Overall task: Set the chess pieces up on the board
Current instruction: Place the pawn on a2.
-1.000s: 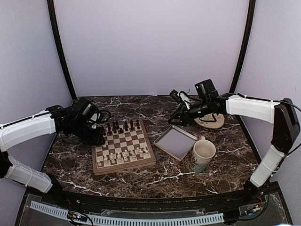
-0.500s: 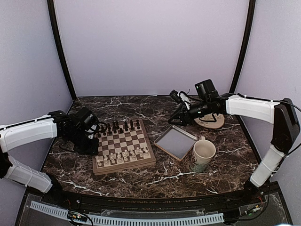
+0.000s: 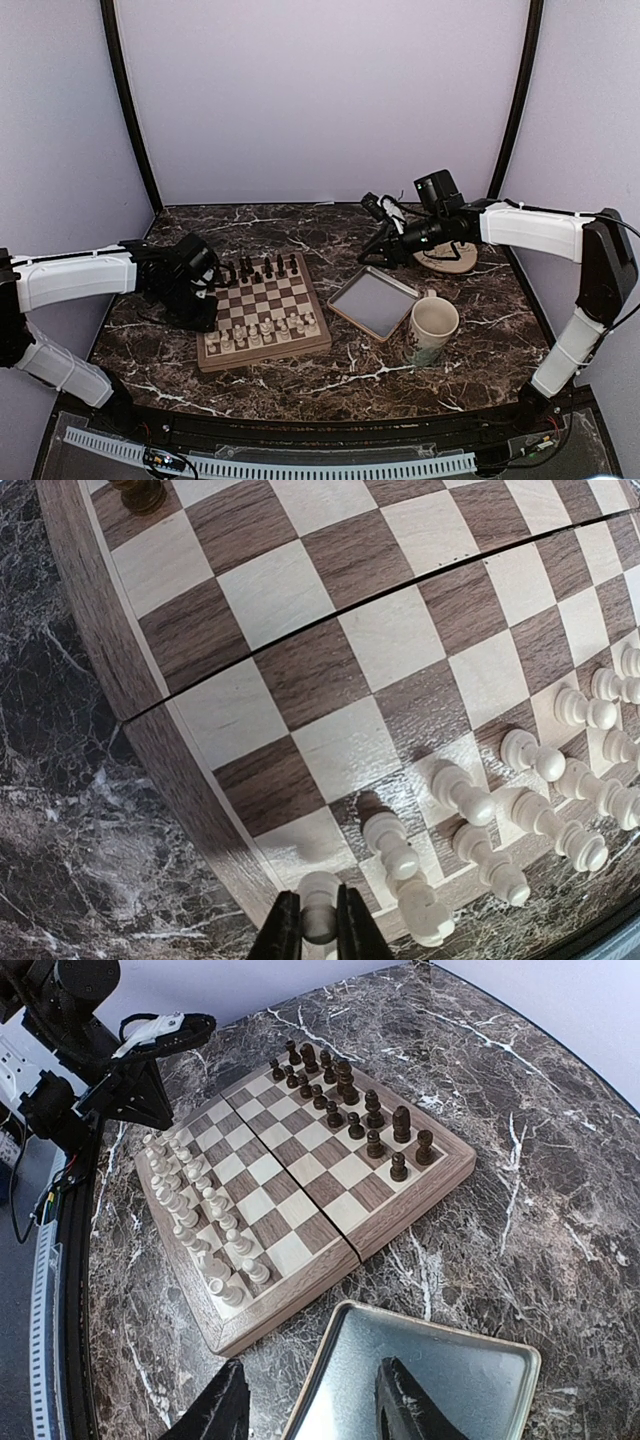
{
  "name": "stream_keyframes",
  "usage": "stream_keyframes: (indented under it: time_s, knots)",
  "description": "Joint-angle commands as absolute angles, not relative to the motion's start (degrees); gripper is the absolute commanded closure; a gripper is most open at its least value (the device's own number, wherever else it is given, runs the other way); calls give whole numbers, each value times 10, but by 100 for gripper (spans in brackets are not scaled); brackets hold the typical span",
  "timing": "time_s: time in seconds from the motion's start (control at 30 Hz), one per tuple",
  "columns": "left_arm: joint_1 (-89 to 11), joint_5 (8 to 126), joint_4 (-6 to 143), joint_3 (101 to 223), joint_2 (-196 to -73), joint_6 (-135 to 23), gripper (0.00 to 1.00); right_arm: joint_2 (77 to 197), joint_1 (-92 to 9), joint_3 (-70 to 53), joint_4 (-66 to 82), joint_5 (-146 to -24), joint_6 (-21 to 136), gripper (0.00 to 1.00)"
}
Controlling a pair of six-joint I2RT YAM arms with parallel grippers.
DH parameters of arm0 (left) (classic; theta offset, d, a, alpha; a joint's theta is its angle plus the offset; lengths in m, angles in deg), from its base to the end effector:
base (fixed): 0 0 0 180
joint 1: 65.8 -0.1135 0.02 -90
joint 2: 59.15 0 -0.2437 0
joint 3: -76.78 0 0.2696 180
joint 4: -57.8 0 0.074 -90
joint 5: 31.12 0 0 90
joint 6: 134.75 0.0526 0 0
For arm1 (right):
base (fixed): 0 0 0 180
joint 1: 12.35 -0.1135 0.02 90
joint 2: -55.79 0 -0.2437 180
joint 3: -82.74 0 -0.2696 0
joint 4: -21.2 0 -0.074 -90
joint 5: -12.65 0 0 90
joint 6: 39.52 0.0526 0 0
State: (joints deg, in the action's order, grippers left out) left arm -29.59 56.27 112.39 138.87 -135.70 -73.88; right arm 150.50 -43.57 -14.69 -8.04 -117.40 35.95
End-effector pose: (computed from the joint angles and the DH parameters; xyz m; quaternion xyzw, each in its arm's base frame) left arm 0.2190 -0.1573 0.1650 0.0566 0.9815 -0.0793 0.1651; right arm 0.3154 0.2307 0.2241 -0.4627 0.7341 0.3649 0.3374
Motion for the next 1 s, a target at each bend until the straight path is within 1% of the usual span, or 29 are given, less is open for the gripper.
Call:
stream_keyframes:
  time_s: [0.0, 0.7, 0.8, 0.97]
  knots:
    - [-299, 548, 1109, 1376, -1361, -733, 87, 1515, -435, -153, -70, -1178, 355, 57]
    - [-299, 543, 1101, 1372, -1388, -731, 86, 1522, -434, -153, -73, -1180, 352, 57]
    - [-299, 540, 1105, 1372, -1388, -732, 83, 1522, -434, -153, -74, -1180, 352, 57]
    - [-299, 540, 1108, 1373, -1388, -732, 73, 1522, -434, -153, -75, -1181, 351, 57]
